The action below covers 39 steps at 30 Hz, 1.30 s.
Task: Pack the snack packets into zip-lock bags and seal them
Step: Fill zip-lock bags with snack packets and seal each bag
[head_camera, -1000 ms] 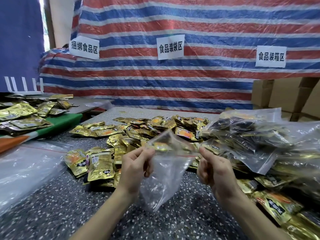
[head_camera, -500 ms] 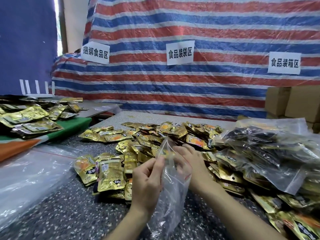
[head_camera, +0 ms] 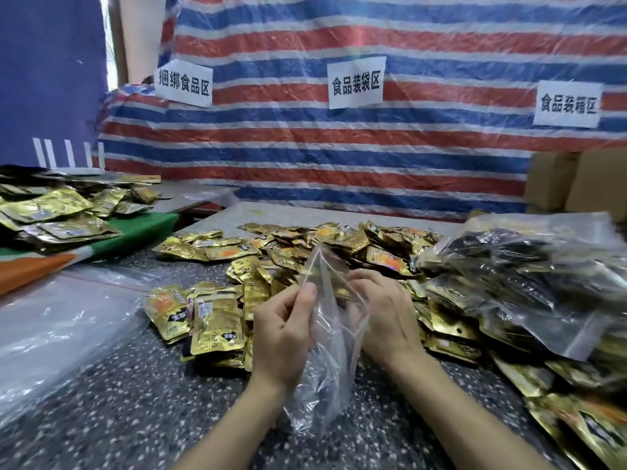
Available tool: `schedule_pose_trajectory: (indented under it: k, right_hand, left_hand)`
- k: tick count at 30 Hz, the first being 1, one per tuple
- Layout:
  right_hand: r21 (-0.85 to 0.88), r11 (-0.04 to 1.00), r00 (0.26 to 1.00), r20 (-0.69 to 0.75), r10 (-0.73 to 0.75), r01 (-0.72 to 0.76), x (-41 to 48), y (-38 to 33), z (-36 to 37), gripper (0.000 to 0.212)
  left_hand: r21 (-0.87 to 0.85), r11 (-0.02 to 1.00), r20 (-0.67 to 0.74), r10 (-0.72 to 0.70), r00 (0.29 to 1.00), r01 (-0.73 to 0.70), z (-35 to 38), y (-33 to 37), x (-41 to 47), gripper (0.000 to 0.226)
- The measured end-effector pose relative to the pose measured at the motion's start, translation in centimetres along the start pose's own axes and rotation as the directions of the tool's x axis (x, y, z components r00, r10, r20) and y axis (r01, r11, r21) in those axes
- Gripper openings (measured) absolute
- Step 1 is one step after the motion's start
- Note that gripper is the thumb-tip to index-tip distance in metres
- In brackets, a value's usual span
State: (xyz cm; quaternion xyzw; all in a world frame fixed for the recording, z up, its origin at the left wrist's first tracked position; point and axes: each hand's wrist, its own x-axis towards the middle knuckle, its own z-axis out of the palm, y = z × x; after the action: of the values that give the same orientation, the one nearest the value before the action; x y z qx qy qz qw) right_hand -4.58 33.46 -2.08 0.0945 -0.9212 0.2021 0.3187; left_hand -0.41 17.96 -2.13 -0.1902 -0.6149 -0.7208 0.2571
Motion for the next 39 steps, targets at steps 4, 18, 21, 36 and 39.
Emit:
schedule_pose_trajectory:
  k: [4,18,21,36,39]
  right_hand:
    - [0.102,0.994,0.998,-0.048,0.041,-0.036,0.3,0.1,-1.8,0.031]
    - [0.702,0.667,0.861,-0.153,0.485,-0.25,-1.7,1.7,-6.8,0.014]
    - [0.926,0.361,0.759,-0.153,0.632,-0.114,-1.2,1.2,-9.0,0.013]
    - [0.867,0.353,0.903,0.215,0.372,-0.352,-2.6,-3.0,-6.3,0.01]
    - [0.784,0.535,0.933,0.152,0.327,-0.315,-2.6,-3.0,-7.5,0.041]
  left_hand:
    - [-0.009,1.0,0.038,0.007,0.999,-0.007,0.2,0.3,-0.2,0.038]
    - [0.129,0.99,0.109,0.039,0.993,-0.053,0.7,-0.8,-0.5,0.043]
    - [0.192,0.979,0.108,0.051,0.993,-0.071,0.8,-1.0,-0.5,0.043]
    - [0.166,0.984,0.119,0.051,0.992,-0.071,1.3,-0.2,-1.0,0.046]
    - [0.175,0.977,0.103,0.106,0.989,-0.122,1.1,0.0,-0.8,0.042]
